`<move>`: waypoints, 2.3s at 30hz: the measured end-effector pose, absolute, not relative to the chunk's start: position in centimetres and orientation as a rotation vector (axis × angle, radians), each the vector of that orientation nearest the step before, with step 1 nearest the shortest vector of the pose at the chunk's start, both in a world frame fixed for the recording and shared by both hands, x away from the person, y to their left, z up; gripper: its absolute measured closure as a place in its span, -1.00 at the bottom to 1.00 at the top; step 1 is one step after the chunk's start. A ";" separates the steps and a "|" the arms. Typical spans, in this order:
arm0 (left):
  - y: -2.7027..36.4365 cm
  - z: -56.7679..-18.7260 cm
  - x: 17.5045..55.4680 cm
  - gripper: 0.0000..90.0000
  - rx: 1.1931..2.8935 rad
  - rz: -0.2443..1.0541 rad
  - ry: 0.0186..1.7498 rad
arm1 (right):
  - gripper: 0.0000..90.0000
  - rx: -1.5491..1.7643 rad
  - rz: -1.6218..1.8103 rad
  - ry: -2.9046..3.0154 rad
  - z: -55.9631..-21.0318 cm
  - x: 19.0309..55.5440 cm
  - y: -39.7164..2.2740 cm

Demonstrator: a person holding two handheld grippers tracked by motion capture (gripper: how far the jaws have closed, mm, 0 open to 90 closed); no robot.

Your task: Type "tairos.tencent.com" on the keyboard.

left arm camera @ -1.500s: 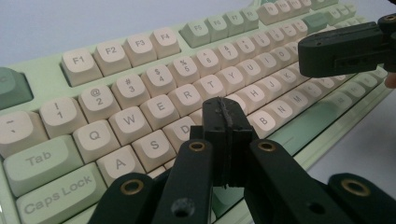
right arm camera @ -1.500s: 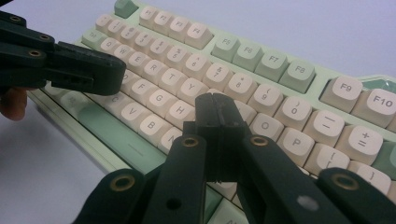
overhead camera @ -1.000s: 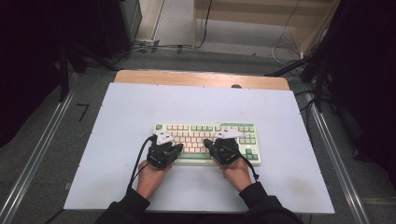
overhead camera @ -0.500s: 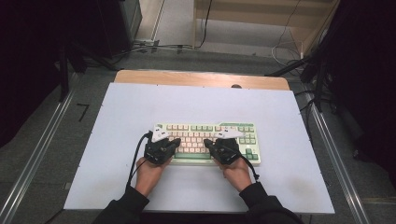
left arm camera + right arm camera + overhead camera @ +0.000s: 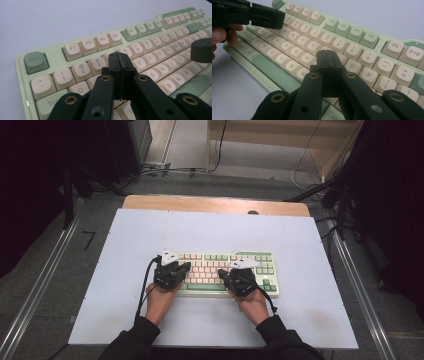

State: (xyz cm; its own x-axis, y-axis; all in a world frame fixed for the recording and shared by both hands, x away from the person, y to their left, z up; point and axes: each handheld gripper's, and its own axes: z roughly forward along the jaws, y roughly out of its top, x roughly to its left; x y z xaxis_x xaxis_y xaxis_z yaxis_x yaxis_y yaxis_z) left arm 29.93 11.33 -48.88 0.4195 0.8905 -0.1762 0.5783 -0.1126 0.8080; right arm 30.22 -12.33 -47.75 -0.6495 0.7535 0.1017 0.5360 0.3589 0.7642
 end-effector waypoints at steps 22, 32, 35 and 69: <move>10.9 -48.7 30.1 1.00 1.828 0.462 1.262 | 0.94 1.143 1.168 2.366 -47.9 30.1 -12.2; 11.5 -48.4 29.8 1.00 1.812 0.458 1.269 | 0.94 1.130 1.167 2.377 -48.0 30.0 -12.0; 11.5 -48.3 29.8 1.00 1.813 0.459 1.264 | 0.94 1.130 1.167 2.378 -48.1 30.0 -11.9; 11.4 -48.4 29.8 1.00 1.813 0.441 1.261 | 0.94 1.051 1.134 2.437 -49.3 29.7 -10.0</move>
State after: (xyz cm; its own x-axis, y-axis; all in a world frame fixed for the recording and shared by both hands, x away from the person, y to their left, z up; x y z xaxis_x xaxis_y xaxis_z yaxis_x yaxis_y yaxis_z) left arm 29.77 11.38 -48.39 0.4267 0.8867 -0.1782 0.5825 -0.1187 0.8042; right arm 29.66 -10.02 -49.28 -0.7066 0.7043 0.0679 0.5055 0.4355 0.7449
